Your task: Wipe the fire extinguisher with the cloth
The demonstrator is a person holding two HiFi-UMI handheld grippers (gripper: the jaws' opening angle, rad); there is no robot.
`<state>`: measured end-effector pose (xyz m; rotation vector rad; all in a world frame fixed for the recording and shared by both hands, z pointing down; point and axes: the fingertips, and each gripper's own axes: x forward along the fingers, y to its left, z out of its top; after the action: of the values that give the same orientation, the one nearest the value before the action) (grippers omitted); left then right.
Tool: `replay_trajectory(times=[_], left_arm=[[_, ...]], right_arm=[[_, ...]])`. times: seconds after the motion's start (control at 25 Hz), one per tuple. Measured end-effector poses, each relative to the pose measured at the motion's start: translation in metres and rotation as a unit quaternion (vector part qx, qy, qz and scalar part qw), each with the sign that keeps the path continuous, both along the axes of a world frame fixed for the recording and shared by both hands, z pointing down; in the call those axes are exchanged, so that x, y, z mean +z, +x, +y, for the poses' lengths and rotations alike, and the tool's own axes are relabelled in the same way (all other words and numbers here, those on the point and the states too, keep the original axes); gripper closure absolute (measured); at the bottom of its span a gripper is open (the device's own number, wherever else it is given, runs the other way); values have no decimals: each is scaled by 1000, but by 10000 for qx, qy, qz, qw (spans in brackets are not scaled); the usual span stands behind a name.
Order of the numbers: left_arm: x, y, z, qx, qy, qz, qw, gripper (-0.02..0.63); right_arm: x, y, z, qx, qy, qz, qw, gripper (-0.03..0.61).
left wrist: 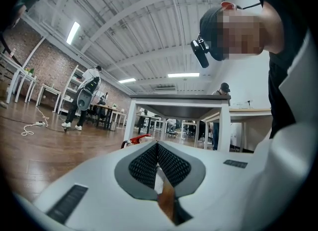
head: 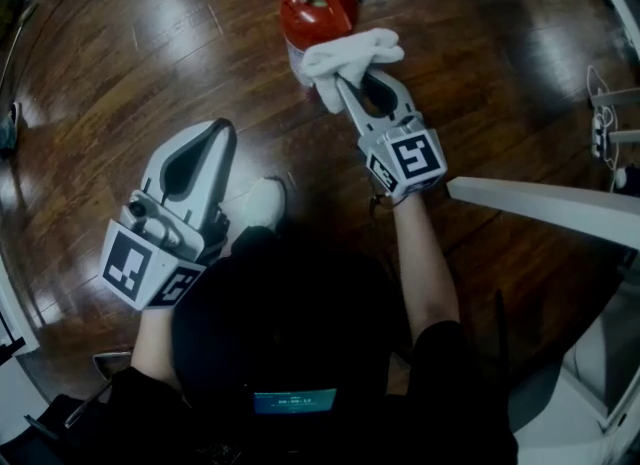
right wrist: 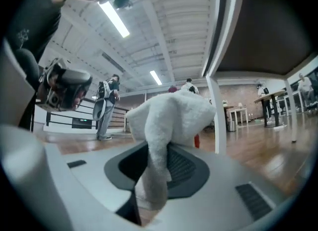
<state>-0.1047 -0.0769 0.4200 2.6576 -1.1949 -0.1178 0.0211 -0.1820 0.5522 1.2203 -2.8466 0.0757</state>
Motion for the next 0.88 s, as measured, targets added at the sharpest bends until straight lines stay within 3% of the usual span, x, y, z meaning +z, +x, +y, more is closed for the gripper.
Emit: replay_trajectory(times=[0.16, 0.32, 0.64, 0.88], left_arm=[[1, 0, -1, 13, -3, -3, 10000, 614], [1, 3, -1, 46, -9, -41, 10000, 614], [2, 5, -3, 107, -61, 32, 9999, 614], [4, -2, -4, 50, -105, 49, 9999, 614]], right_arm=[[-60, 23, -11, 97, 421, -87, 9990, 453], [-79, 37, -37, 155, 290, -430, 9985, 453], [-44, 44, -79, 702, -196, -910, 9932, 454], [-6, 45, -94, 966, -543, -856, 9901, 459]])
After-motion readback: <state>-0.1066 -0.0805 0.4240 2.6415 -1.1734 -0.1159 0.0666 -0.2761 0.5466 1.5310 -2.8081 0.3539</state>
